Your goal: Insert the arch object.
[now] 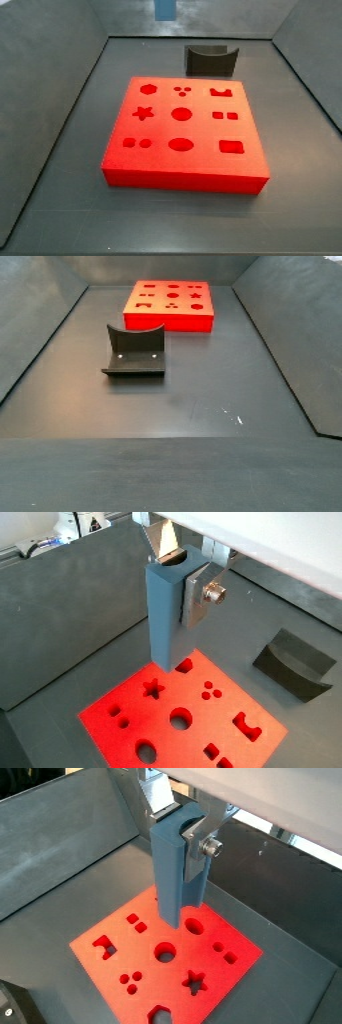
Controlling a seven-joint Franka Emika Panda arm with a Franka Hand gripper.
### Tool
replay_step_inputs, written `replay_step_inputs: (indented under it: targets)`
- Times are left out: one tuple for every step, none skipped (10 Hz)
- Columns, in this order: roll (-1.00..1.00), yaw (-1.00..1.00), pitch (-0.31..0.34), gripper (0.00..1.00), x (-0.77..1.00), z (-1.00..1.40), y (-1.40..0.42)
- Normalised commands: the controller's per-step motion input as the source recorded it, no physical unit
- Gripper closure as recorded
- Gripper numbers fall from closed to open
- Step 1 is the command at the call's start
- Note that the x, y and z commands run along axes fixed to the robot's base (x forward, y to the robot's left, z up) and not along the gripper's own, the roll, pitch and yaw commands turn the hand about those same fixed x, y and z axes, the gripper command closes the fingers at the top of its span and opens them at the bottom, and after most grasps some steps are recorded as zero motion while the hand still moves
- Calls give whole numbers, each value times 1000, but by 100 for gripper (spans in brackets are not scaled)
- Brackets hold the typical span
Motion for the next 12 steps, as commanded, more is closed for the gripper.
replay_step_inputs:
  targets:
    - [-20, 0, 0, 100, 189, -83, 160]
    - [0, 57, 4, 100, 626, -166, 400]
    - [116, 154, 0, 100, 709, -160, 534]
    - [187, 423, 0, 100, 454, -220, 300]
    - [199, 429, 0, 100, 546, -220, 243]
    - [219, 329, 20, 100, 746, -171, 226]
    - [221, 257, 0, 100, 800, -143, 229]
    - [263, 211, 0, 100, 757, -209, 163]
    - [134, -163, 24, 100, 689, -420, 9]
    - [0, -760, 0, 100, 374, -357, 0]
    - [-29, -989, 0, 100, 131, -343, 20]
    - [-26, -991, 0, 100, 120, -349, 23]
